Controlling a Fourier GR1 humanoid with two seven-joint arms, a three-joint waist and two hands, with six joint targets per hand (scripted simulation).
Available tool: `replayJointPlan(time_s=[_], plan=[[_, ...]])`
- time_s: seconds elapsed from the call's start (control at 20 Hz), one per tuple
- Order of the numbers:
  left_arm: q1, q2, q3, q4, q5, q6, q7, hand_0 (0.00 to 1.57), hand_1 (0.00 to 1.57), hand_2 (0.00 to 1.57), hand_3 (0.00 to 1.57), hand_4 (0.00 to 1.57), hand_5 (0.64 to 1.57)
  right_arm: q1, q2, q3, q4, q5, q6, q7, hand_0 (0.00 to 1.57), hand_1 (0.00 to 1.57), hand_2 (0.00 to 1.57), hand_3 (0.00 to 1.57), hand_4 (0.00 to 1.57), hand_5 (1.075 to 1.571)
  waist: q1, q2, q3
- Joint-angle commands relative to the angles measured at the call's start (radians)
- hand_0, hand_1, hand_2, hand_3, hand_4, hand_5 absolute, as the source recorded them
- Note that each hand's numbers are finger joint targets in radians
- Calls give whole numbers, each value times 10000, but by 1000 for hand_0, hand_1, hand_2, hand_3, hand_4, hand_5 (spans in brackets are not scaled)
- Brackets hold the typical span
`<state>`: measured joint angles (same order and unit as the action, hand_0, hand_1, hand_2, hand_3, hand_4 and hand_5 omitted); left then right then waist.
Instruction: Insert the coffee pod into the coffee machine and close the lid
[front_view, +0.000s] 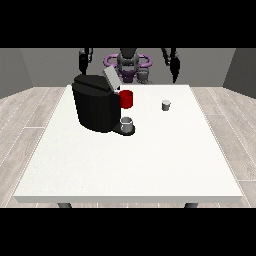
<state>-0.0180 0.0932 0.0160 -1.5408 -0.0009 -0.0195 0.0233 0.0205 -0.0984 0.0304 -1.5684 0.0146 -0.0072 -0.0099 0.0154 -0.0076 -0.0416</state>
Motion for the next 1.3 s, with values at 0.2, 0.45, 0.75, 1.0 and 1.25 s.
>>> replayJointPlan(time_s=[0.2, 0.45, 0.75, 1.0, 1.25], plan=[[835, 252, 71, -296, 805, -1368, -1766, 0, 0, 0, 0, 264, 1571, 349, -119, -327, 223, -330, 230, 272, 0, 0, 0, 0, 128, 1571, 253, -535, 414], [662, 1126, 200, -225, -171, -1268, -1782, 0, 0, 0, 0, 213, 1571, 556, 699, -901, 142, -271, -1032, -1039, 0, 0, 0, 0, 94, 1571, -319, -510, 418], [-917, 1784, 915, 1307, -605, -1185, -1393, 0, 0, 0, 0, 0, 1571, -535, 898, -492, -500, -104, -1289, -497, 0, 0, 0, 0, 169, 1571, -935, 379, 412], [-2090, 2326, 1386, 2578, -476, -1604, -928, 0, 0, 0, 0, 0, 1571, -492, 971, -145, -397, -234, -1203, -589, 0, 0, 0, 0, 168, 1571, -1301, 813, 413], [-2627, 2535, 1522, 3941, -988, -1428, -1357, 0, 0, 0, 0, 0, 1571, -830, 759, -342, -128, -322, -772, -1084, 0, 0, 0, 0, 233, 1571, -1438, 1524, 413]])
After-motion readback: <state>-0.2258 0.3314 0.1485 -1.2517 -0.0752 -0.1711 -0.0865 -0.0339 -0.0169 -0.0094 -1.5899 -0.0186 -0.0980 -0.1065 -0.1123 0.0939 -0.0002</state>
